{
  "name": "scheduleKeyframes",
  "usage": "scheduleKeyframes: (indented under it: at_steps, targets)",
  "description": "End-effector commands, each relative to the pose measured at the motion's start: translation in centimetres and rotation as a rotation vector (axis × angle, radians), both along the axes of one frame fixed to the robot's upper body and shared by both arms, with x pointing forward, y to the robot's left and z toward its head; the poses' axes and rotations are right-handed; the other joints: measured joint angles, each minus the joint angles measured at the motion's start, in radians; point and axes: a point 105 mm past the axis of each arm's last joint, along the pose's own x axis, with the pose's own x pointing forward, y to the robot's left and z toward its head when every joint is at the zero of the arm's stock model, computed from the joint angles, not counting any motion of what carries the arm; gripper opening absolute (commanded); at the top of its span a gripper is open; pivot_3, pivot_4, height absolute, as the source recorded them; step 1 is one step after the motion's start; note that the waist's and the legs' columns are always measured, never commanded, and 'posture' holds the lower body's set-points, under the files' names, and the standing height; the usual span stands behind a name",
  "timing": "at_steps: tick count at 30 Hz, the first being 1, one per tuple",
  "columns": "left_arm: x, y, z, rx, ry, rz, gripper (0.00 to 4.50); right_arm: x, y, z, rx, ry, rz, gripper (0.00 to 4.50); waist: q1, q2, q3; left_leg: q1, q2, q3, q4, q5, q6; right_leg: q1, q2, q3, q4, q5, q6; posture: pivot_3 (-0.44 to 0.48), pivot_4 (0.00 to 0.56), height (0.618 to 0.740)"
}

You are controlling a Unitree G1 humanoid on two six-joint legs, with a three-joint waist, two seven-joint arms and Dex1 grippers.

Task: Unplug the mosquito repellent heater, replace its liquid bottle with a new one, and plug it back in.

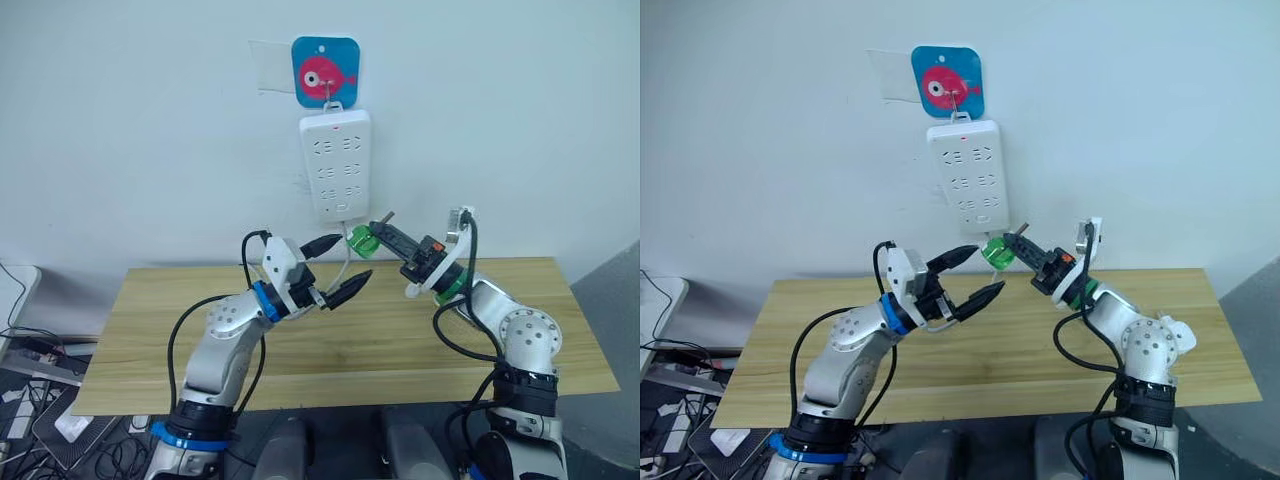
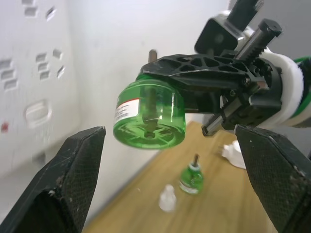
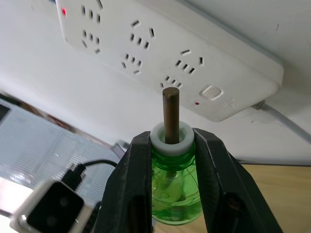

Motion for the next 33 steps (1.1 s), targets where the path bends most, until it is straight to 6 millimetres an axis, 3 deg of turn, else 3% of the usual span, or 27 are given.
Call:
scheduleKeyframes:
  at_steps: [1, 21, 24, 29, 33]
  targets:
    - [0.4, -0.5, 1.1, -0.007, -0.09, 0.038, 4.5, -0.8, 0.2, 2.2, 0.04, -0.044, 0.034, 0.82, -0.001, 0.0, 0.0, 0.0, 0.0, 0.0, 0.0, 0.0, 0.0, 0.0, 0.002, 0.0, 0.0, 0.0, 0.0, -0.072, 0.172, 0.74]
    - [1.5, -0.9, 2.0, -0.036, -0.17, 0.091, 4.5, -1.8, 1.3, 2.2, 0.042, -0.011, 0.091, 0.82, -0.002, 0.0, 0.0, 0.0, 0.001, 0.0, 0.0, 0.0, 0.0, 0.0, 0.004, 0.0, 0.0, 0.0, 0.0, -0.074, 0.177, 0.74]
    - [1.5, -0.9, 2.0, -0.038, -0.166, 0.088, 3.88, -1.8, 1.3, 2.1, 0.043, -0.01, 0.091, 0.82, -0.002, 0.0, 0.0, 0.0, 0.001, 0.0, 0.0, 0.0, 0.0, 0.0, 0.004, 0.0, 0.0, 0.0, 0.0, -0.074, 0.178, 0.74]
    - [1.5, -0.9, 2.0, -0.042, -0.162, 0.086, 2.34, -1.9, 1.5, 2.2, 0.053, -0.006, 0.09, 0.82, -0.002, 0.0, 0.0, 0.0, 0.001, 0.0, 0.0, 0.0, 0.001, 0.0, 0.004, 0.0, 0.0, 0.0, 0.0, -0.075, 0.178, 0.74]
    - [1.5, -0.9, 2.0, -0.044, -0.163, 0.088, 2.27, -1.8, 1.5, 2.3, 0.058, -0.003, 0.087, 0.82, -0.002, 0.0, 0.0, 0.0, 0.001, 0.0, 0.0, 0.0, 0.001, 0.0, 0.004, 0.0, 0.0, 0.0, 0.0, -0.074, 0.178, 0.74]
